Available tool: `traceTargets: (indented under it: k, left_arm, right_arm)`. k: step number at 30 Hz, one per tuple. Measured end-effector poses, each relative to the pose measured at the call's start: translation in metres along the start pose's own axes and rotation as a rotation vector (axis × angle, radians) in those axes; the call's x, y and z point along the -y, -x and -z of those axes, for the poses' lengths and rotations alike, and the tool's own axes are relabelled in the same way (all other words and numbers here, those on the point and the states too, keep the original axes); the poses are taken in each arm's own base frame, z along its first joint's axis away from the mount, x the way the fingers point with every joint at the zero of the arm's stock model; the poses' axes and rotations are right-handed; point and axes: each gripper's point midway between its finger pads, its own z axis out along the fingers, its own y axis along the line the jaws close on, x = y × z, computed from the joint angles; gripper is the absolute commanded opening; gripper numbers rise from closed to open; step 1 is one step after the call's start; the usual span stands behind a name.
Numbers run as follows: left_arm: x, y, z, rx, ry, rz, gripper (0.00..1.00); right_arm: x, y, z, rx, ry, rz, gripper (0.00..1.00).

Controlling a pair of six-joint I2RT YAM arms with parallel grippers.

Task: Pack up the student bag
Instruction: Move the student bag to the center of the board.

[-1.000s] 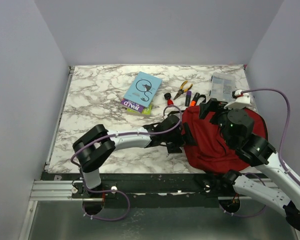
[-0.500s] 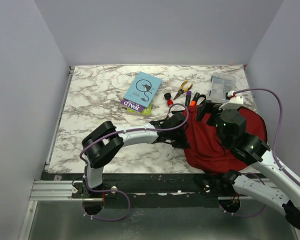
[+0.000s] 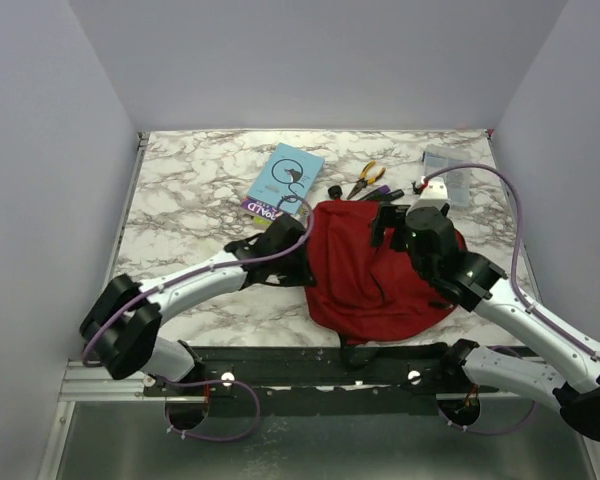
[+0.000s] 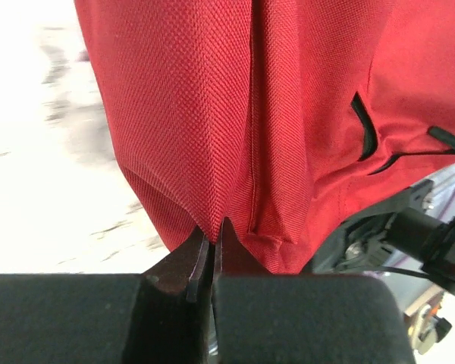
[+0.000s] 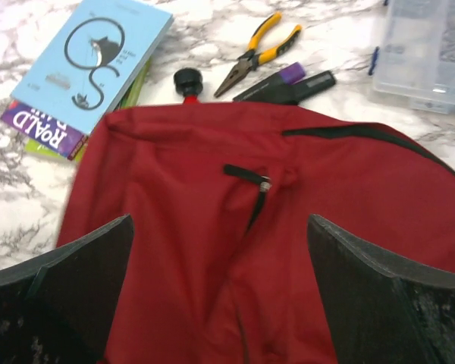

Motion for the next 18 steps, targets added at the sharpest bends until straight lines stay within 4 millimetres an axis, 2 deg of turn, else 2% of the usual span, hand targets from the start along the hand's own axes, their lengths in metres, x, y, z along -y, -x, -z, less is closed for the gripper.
traceTargets:
  k: [3, 6, 12, 13, 15, 18]
  left_arm:
    - [-0.039, 0.003, 0.024, 0.034, 0.045, 0.015, 0.0]
    - [-0.075, -0.006, 0.044, 0.048, 0.102, 0.049, 0.0]
    - [-0.103, -0.022, 0.074, 0.084, 0.154, 0.098, 0.0]
    - [-0.107, -0.022, 0.078, 0.102, 0.163, 0.108, 0.07]
    - [-0.113, -0.021, 0.086, 0.143, 0.175, 0.131, 0.29]
    - [-0.122, -0.018, 0.098, 0.209, 0.195, 0.172, 0.46]
  right_arm:
    - [-0.011, -0.012, -0.006, -0.043, 0.042, 0.01, 1.0]
    - [-0.024, -0.028, -0.014, -0.08, 0.096, 0.005, 1.0]
    - [-0.053, -0.074, -0.036, -0.224, 0.183, 0.016, 1.0]
    - [-0.057, -0.082, -0.038, -0.249, 0.191, 0.02, 1.0]
    - [-0.061, -0.097, -0.042, -0.3, 0.201, 0.028, 1.0]
    - [-0.064, -0.109, -0.045, -0.34, 0.211, 0.031, 1.0]
